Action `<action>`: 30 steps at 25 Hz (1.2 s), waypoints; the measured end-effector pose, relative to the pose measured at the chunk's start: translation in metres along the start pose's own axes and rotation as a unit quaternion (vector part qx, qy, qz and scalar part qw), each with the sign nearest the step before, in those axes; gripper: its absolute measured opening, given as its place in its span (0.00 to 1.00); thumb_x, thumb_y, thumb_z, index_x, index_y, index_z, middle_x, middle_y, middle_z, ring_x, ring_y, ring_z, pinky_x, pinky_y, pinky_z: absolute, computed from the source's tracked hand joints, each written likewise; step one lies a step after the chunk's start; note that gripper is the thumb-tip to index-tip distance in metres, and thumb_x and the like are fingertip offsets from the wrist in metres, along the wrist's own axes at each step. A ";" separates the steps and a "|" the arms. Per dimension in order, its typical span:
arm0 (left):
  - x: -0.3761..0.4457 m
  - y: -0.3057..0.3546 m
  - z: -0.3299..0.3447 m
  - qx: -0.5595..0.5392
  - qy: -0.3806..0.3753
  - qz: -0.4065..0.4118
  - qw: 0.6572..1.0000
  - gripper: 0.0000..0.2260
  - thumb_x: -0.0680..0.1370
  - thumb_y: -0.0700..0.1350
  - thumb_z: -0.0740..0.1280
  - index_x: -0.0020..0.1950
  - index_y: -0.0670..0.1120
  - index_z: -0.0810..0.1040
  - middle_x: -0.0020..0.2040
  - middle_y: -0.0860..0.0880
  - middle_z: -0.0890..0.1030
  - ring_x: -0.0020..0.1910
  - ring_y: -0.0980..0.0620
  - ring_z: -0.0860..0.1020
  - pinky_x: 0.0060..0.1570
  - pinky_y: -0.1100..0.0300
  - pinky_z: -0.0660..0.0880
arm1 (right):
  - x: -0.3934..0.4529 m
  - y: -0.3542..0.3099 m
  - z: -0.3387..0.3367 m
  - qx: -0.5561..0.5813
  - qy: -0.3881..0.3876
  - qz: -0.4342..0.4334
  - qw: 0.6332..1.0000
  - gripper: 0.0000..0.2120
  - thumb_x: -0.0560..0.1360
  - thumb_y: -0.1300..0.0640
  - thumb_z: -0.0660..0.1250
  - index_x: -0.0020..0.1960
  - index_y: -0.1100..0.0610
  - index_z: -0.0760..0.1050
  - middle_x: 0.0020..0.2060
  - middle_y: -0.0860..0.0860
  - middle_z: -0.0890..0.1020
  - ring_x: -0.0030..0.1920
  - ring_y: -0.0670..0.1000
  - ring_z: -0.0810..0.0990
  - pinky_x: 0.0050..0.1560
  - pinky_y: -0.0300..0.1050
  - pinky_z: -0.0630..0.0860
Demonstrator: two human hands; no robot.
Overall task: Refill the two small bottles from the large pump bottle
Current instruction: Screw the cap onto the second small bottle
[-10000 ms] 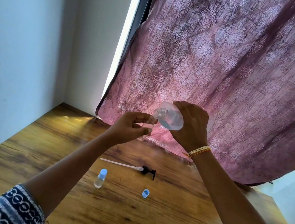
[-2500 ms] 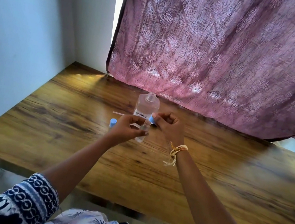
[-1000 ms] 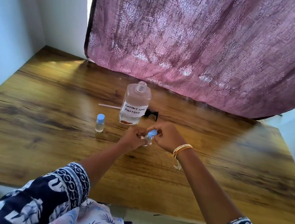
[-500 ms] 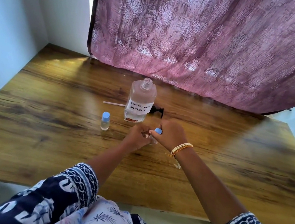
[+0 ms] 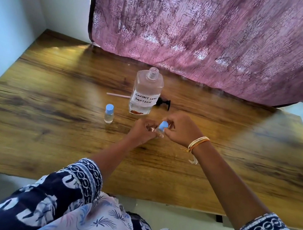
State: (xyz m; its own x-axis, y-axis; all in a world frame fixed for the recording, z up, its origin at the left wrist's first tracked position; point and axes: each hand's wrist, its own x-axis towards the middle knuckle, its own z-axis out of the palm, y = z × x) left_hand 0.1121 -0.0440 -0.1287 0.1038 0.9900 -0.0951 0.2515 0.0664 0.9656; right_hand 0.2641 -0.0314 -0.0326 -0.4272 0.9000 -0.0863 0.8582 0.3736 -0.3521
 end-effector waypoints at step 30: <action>-0.006 0.002 -0.001 0.009 0.017 0.016 1.000 0.10 0.66 0.43 0.79 0.43 0.50 0.82 0.29 0.56 0.71 0.27 0.61 0.64 0.27 0.71 0.62 | 0.006 -0.013 -0.012 0.002 0.016 0.113 0.993 0.14 0.69 0.45 0.73 0.44 0.56 0.82 0.36 0.50 0.82 0.37 0.49 0.80 0.39 0.44 0.76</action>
State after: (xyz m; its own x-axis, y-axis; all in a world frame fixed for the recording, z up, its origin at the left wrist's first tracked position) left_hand 0.1114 -0.0503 -0.1259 0.0787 0.9954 -0.0550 0.2665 0.0322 0.9633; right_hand 0.2541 -0.0283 -0.0173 -0.2143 0.9676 -0.1336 0.9300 0.1604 -0.3306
